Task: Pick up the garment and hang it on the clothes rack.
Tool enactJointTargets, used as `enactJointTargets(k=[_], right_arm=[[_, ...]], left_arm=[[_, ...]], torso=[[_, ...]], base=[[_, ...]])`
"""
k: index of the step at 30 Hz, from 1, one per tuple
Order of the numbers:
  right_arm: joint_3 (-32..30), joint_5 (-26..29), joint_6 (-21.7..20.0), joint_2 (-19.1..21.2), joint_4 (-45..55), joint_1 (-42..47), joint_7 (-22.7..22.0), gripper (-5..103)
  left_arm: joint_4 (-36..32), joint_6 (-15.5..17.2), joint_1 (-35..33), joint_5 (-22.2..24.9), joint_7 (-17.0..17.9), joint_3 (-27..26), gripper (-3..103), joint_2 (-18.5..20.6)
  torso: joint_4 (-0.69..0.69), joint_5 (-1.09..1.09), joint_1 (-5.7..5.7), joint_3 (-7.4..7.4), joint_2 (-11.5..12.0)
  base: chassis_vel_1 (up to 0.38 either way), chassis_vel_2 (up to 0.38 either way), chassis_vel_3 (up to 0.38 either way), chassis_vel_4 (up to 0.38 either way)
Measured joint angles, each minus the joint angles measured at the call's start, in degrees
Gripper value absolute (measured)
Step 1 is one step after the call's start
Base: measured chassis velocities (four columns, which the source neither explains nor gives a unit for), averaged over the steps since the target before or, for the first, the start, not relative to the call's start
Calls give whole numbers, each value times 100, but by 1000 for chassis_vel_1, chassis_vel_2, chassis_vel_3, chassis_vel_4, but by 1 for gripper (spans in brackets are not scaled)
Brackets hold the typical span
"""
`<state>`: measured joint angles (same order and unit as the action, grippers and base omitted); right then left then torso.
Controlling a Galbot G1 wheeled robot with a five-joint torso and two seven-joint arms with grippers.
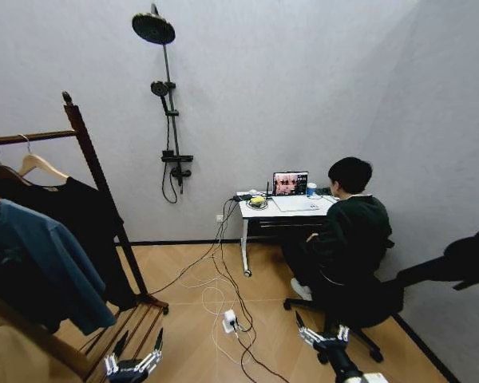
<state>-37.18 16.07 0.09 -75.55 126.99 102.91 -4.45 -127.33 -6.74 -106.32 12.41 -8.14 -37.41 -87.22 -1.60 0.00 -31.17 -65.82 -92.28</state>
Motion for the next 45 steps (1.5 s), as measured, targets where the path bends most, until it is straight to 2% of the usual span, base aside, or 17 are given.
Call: enactJointTargets(k=[8,18,19,28,30,33,35,38,41,43,45], right_arm=[[0,0,0,0,0,0,0,100],[0,0,0,0,0,1,0,100],[0,0,0,0,0,0,0,100],[0,0,0,0,0,0,0,100],[0,0,0,0,1,0,0,100],[0,0,0,1,0,0,0,100],[0,0,0,0,1,1,0,100],[0,0,0,0,0,0,0,100],[1,0,0,0,1,0,0,100],[0,0,0,0,0,-1,0,100],[1,0,0,0,0,-1,1,100]], left_arm=[[0,0,0,0,0,0,100,0],[0,0,0,0,1,0,100,0],[0,0,0,0,1,0,100,0],[0,0,0,0,0,1,100,0],[0,0,0,0,1,0,100,0],[0,0,0,0,0,1,100,-1],[0,0,0,0,1,0,100,0],[0,0,0,0,0,0,100,0],[0,0,0,0,0,-1,100,0],[0,0,0,0,0,1,100,0],[0,0,0,0,0,-1,100,0]], torso=[[1,0,-2,0,1],[0,-3,2,1,-1],[1,3,0,1,-1],[1,2,0,0,0],[0,-5,2,1,-2],[2,3,1,0,-1],[-1,-5,3,2,-2],[2,4,0,0,0],[0,-5,2,1,-1],[2,3,0,0,1],[2,2,-1,0,1]], base=[[41,-43,-37,47],[187,-208,-194,193],[291,-271,-269,249],[314,-312,-307,314],[376,-376,-348,357],[388,-367,-382,368],[363,-391,-351,368],[377,-355,-351,350],[339,-358,-334,350],[345,-331,-353,341],[360,-331,-363,346]])
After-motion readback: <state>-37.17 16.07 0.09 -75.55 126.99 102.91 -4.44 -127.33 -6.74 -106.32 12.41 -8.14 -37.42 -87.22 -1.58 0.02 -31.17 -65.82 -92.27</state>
